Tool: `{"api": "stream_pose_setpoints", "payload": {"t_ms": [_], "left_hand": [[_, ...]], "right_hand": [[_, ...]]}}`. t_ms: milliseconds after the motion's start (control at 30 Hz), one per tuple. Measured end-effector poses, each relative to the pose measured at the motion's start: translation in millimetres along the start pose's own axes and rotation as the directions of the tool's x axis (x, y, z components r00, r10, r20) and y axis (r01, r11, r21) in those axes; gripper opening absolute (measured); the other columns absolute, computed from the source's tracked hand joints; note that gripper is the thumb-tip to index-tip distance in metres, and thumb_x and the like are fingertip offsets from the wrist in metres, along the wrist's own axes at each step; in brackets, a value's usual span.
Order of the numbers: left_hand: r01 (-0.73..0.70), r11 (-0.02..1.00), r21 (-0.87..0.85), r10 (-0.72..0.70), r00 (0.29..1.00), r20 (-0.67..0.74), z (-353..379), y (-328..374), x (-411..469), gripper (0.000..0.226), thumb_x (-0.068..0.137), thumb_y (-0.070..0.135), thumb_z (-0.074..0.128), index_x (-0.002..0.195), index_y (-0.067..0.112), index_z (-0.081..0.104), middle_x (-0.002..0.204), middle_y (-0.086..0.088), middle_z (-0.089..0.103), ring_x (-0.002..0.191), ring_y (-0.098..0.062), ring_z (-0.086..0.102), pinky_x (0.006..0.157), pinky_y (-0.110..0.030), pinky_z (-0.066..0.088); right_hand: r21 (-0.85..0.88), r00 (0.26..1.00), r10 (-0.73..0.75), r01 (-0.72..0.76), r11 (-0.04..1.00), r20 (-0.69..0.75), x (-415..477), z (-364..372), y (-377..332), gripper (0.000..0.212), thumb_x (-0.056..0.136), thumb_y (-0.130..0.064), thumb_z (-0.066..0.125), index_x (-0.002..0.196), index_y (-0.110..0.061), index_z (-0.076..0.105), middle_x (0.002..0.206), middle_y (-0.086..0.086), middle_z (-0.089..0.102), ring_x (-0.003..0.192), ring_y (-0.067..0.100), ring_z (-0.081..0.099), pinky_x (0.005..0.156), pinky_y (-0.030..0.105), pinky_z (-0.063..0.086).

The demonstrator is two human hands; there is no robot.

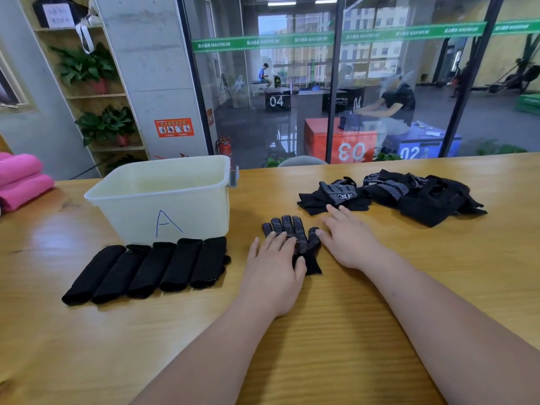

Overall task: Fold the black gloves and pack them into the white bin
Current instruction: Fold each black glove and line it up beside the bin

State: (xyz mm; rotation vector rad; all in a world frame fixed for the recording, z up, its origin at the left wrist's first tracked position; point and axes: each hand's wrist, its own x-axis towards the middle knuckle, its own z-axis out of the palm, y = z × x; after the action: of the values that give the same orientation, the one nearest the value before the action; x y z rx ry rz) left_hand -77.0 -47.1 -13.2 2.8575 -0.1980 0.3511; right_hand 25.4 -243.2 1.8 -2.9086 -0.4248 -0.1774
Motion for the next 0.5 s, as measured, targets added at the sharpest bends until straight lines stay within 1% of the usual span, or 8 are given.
{"api": "stream_pose_setpoints", "payload": {"t_ms": [33, 100, 167, 233, 300, 367, 433, 500], "left_hand": [[0.004, 1.000, 0.001, -0.004, 1.000, 0.005, 0, 0, 0, 0.061, 0.111, 0.051, 0.024, 0.167, 0.028, 0.027, 0.175, 0.006, 0.022, 0.163, -0.014, 0.007, 0.133, -0.045, 0.000], [0.004, 1.000, 0.001, -0.004, 1.000, 0.022, -1, 1, 1, 0.062, 0.111, 0.053, 0.024, 0.167, 0.028, 0.025, 0.176, 0.005, 0.019, 0.163, -0.014, 0.005, 0.133, -0.045, 0.001], [-0.001, 1.000, 0.002, 0.001, 0.999, 0.037, -1, 1, 1, 0.063, 0.110, 0.054, 0.024, 0.168, 0.028, 0.024, 0.176, 0.005, 0.018, 0.164, -0.015, 0.003, 0.133, -0.045, 0.001], [0.002, 1.000, 0.001, -0.002, 0.999, 0.044, -2, 1, 1, 0.063, 0.110, 0.055, 0.024, 0.168, 0.029, 0.024, 0.176, 0.005, 0.017, 0.164, -0.015, 0.002, 0.133, -0.045, 0.002], [0.006, 1.000, 0.002, -0.006, 0.999, 0.050, -1, 0, 2, 0.064, 0.110, 0.056, 0.024, 0.168, 0.029, 0.024, 0.177, 0.005, 0.016, 0.164, -0.015, 0.002, 0.133, -0.045, 0.003], [0.008, 1.000, 0.000, -0.008, 0.999, 0.052, 0, 0, 2, 0.064, 0.109, 0.057, 0.025, 0.168, 0.030, 0.025, 0.176, 0.006, 0.016, 0.164, -0.014, 0.003, 0.133, -0.044, 0.004], [0.010, 1.000, -0.004, -0.010, 0.999, 0.053, 0, 0, 3, 0.064, 0.109, 0.057, 0.026, 0.168, 0.030, 0.025, 0.176, 0.006, 0.016, 0.163, -0.014, 0.003, 0.133, -0.044, 0.004], [0.008, 1.000, -0.008, -0.007, 0.998, 0.059, -1, 1, 2, 0.064, 0.109, 0.057, 0.027, 0.167, 0.029, 0.025, 0.176, 0.006, 0.017, 0.163, -0.014, 0.003, 0.133, -0.044, 0.004]], "right_hand": [[-0.009, 1.000, 0.020, -0.020, 1.000, 0.004, 8, -1, 0, 0.062, 0.109, -0.056, 0.030, 0.162, -0.022, 0.035, 0.176, -0.003, 0.009, 0.163, 0.023, 0.002, 0.128, 0.051, 0.019], [-0.026, 0.999, 0.043, -0.043, 0.999, -0.011, 23, -2, 1, 0.066, 0.109, -0.058, 0.024, 0.164, -0.022, 0.030, 0.177, -0.002, 0.008, 0.162, 0.026, 0.000, 0.129, 0.054, 0.016], [-0.045, 0.998, 0.061, -0.061, 0.997, -0.009, 36, -2, 2, 0.068, 0.108, -0.061, 0.019, 0.165, -0.024, 0.029, 0.176, -0.002, 0.009, 0.162, 0.028, 0.000, 0.129, 0.056, 0.013], [-0.040, 0.995, 0.095, -0.094, 0.995, 0.023, 44, 0, 4, 0.071, 0.107, -0.064, 0.014, 0.165, -0.025, 0.028, 0.176, -0.003, 0.009, 0.162, 0.029, -0.001, 0.129, 0.056, 0.010], [-0.032, 0.992, 0.126, -0.125, 0.992, 0.021, 48, 5, 7, 0.073, 0.106, -0.065, 0.013, 0.165, -0.025, 0.030, 0.176, -0.004, 0.013, 0.162, 0.029, -0.001, 0.129, 0.056, 0.010], [-0.027, 0.988, 0.150, -0.151, 0.988, -0.031, 48, 12, 10, 0.074, 0.106, -0.064, 0.014, 0.163, -0.021, 0.033, 0.174, -0.004, 0.019, 0.162, 0.029, 0.002, 0.129, 0.055, 0.013], [-0.028, 0.985, 0.152, -0.155, 0.988, -0.080, 48, 16, 12, 0.072, 0.107, -0.061, 0.017, 0.161, -0.018, 0.037, 0.172, -0.004, 0.026, 0.161, 0.030, 0.008, 0.128, 0.054, 0.016], [-0.027, 0.985, 0.140, -0.144, 0.989, -0.105, 46, 15, 11, 0.068, 0.108, -0.058, 0.019, 0.159, -0.019, 0.040, 0.170, -0.004, 0.031, 0.159, 0.030, 0.012, 0.128, 0.053, 0.018]]}}
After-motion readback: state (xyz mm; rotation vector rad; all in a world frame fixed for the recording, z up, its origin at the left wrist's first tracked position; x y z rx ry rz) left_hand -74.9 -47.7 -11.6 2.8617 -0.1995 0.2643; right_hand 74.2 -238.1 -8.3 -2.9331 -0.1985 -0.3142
